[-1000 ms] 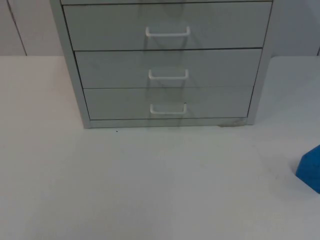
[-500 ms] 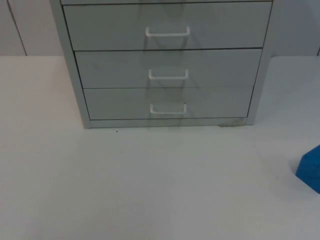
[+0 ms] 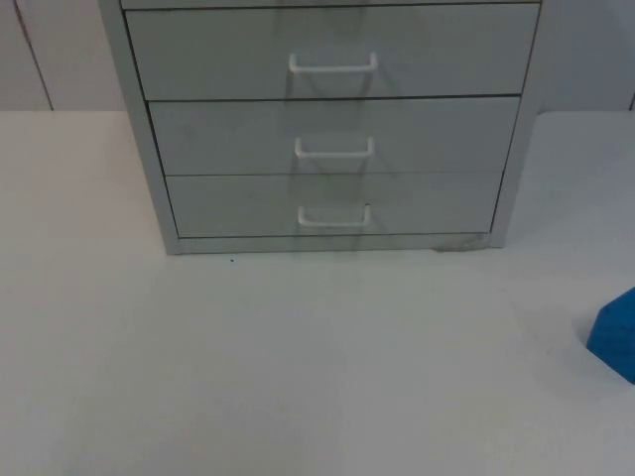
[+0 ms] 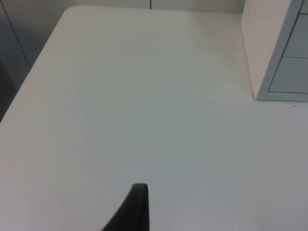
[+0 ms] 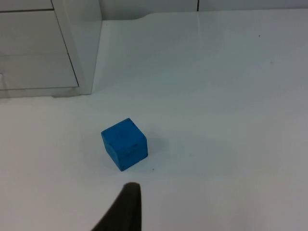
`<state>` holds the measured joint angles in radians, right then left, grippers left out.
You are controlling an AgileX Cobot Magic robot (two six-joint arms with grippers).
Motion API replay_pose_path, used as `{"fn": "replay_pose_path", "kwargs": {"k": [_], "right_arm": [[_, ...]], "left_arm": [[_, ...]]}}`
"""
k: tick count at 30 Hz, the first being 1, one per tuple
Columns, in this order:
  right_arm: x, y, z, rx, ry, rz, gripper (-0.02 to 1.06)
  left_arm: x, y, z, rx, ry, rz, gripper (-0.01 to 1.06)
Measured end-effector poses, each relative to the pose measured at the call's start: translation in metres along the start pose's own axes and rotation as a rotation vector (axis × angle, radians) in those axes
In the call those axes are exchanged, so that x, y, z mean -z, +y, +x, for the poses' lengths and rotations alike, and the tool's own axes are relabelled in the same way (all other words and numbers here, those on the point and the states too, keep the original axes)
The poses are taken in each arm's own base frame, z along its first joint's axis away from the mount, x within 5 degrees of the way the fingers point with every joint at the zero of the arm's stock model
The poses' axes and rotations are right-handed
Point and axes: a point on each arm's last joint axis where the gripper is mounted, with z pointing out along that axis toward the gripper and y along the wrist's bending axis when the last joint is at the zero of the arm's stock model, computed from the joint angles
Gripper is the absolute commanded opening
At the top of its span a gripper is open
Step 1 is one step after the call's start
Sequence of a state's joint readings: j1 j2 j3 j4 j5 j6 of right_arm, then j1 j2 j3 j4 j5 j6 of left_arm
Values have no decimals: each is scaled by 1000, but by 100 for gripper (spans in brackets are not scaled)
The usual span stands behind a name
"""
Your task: Open the drawer with the left hand, place the block into the drawer with the right hand, then close the drawer with the left hand.
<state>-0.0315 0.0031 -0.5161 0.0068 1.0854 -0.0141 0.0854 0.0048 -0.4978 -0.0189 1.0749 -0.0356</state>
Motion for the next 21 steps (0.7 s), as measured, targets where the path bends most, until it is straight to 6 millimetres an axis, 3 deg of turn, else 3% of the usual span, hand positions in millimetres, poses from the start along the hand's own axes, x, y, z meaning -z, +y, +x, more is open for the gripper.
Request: {"fn": "replay_pose_path", "kwargs": {"k": [10,16,21], "right_arm": [[-2,1,-6,-7,23,-13,105],[-9,1,-32,-11,86,-18,105],[-25,1,-63,-12,141,-18,105]], "left_arm": [[-4,0,-2,1,30,-1,105],[-17,-1,-11,8,123,4,105],[-25,-2,-35,12,132,6,105]]}}
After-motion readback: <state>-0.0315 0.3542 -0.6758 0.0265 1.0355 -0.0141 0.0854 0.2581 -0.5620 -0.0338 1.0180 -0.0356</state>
